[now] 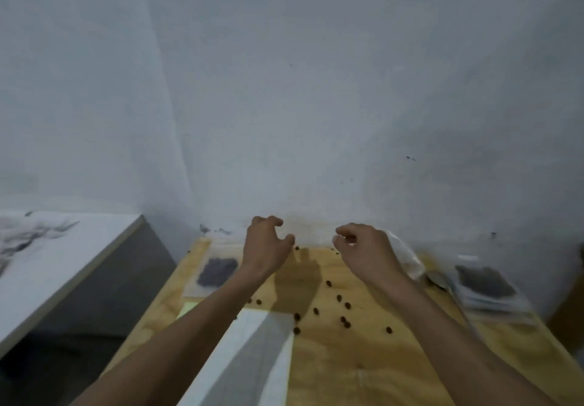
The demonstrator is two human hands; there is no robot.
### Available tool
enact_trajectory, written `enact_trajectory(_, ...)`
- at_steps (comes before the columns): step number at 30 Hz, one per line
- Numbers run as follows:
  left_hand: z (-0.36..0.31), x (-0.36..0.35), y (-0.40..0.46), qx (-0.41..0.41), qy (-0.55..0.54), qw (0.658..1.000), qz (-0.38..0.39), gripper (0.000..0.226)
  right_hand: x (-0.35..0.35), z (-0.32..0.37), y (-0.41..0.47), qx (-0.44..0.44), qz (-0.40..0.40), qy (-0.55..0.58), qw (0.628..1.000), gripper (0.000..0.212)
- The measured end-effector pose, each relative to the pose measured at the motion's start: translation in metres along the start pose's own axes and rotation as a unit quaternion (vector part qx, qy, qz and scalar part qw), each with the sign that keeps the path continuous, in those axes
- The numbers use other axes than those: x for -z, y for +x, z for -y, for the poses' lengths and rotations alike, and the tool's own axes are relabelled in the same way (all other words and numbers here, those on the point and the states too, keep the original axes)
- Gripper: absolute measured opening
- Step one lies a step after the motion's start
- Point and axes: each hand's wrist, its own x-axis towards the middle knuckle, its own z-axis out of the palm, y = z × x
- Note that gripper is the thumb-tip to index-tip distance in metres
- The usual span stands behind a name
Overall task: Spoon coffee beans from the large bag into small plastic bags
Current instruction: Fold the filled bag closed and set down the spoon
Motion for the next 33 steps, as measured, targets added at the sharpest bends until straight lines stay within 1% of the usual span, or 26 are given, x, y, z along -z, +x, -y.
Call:
enact_trajectory(2, 0.039, 0.017, 0.005, 0.063, 0.064, 0.996, 0.004, 0.051, -0.032, 0.023, 0.004, 0.012, 0.05, 0.006, 0.999, 0.036)
enact_trajectory(5, 0.082, 0.038, 0.006, 0.131, 0.129, 0.983, 0.022, 0.038, -0.076, 0.052, 0.011, 0.009, 0.12, 0.007, 0.993, 0.038)
enact_trajectory(7, 0.102, 0.047, 0.005, 0.163, 0.135, 0.977, 0.033, 0.035, -0.102, 0.067, 0.014, -0.018, 0.15, 0.017, 0.988, 0.035)
enact_trajectory(9, 0.118, 0.05, 0.003, 0.187, 0.106, 0.976, 0.043, 0.042, -0.124, 0.078, 0.015, -0.044, 0.156, 0.03, 0.986, 0.031)
enact_trajectory(10, 0.123, 0.051, 0.001, 0.195, 0.084, 0.976, 0.045, 0.044, -0.133, 0.081, 0.015, -0.054, 0.156, 0.032, 0.986, 0.029)
enact_trajectory(13, 0.133, 0.046, -0.005, 0.209, -0.018, 0.977, 0.021, 0.049, -0.152, 0.086, 0.014, -0.084, 0.152, 0.055, 0.983, 0.01)
enact_trajectory(14, 0.136, 0.045, -0.006, 0.219, -0.072, 0.973, 0.008, 0.053, -0.156, 0.085, 0.016, -0.095, 0.15, 0.085, 0.98, 0.014)
enact_trajectory(16, 0.137, 0.044, -0.008, 0.249, -0.192, 0.949, -0.019, 0.058, -0.158, 0.084, 0.019, -0.144, 0.146, 0.166, 0.964, 0.044)
enact_trajectory(17, 0.136, 0.047, -0.008, 0.263, -0.249, 0.931, -0.035, 0.057, -0.157, 0.084, 0.021, -0.172, 0.14, 0.201, 0.954, 0.051)
enact_trajectory(18, 0.135, 0.049, -0.008, 0.272, -0.298, 0.913, -0.052, 0.055, -0.156, 0.084, 0.022, -0.19, 0.13, 0.232, 0.945, 0.051)
enact_trajectory(20, 0.13, 0.055, -0.009, 0.272, -0.366, 0.887, -0.073, 0.046, -0.152, 0.083, 0.026, -0.205, 0.103, 0.282, 0.932, 0.043)
enact_trajectory(22, 0.123, 0.062, -0.013, 0.251, -0.407, 0.874, -0.087, 0.033, -0.146, 0.087, 0.026, -0.194, 0.082, 0.31, 0.927, 0.033)
enact_trajectory(24, 0.12, 0.07, -0.017, 0.225, -0.426, 0.87, -0.102, 0.026, -0.142, 0.093, 0.025, -0.168, 0.071, 0.323, 0.929, 0.029)
enact_trajectory(26, 0.12, 0.076, -0.019, 0.204, -0.442, 0.866, -0.116, 0.018, -0.14, 0.098, 0.02, -0.133, 0.062, 0.301, 0.942, 0.028)
enact_trajectory(28, 0.123, 0.085, -0.024, 0.188, -0.444, 0.865, -0.142, 0.014, -0.137, 0.105, 0.008, -0.078, 0.065, 0.259, 0.961, 0.025)
enact_trajectory(29, 0.125, 0.09, -0.027, 0.184, -0.443, 0.864, -0.154, 0.015, -0.136, 0.108, 0.001, -0.04, 0.08, 0.228, 0.97, 0.021)
enact_trajectory(31, 0.129, 0.098, -0.034, 0.179, -0.444, 0.862, -0.168, 0.022, -0.138, 0.111, -0.014, 0.027, 0.169, 0.144, 0.975, 0.008)
enact_trajectory(32, 0.13, 0.1, -0.038, 0.18, -0.443, 0.861, -0.174, 0.025, -0.139, 0.113, -0.022, 0.049, 0.226, 0.093, 0.969, 0.007)
enact_trajectory(33, 0.131, 0.102, -0.042, 0.184, -0.443, 0.859, -0.179, 0.026, -0.141, 0.115, -0.03, 0.065, 0.274, 0.037, 0.959, 0.013)
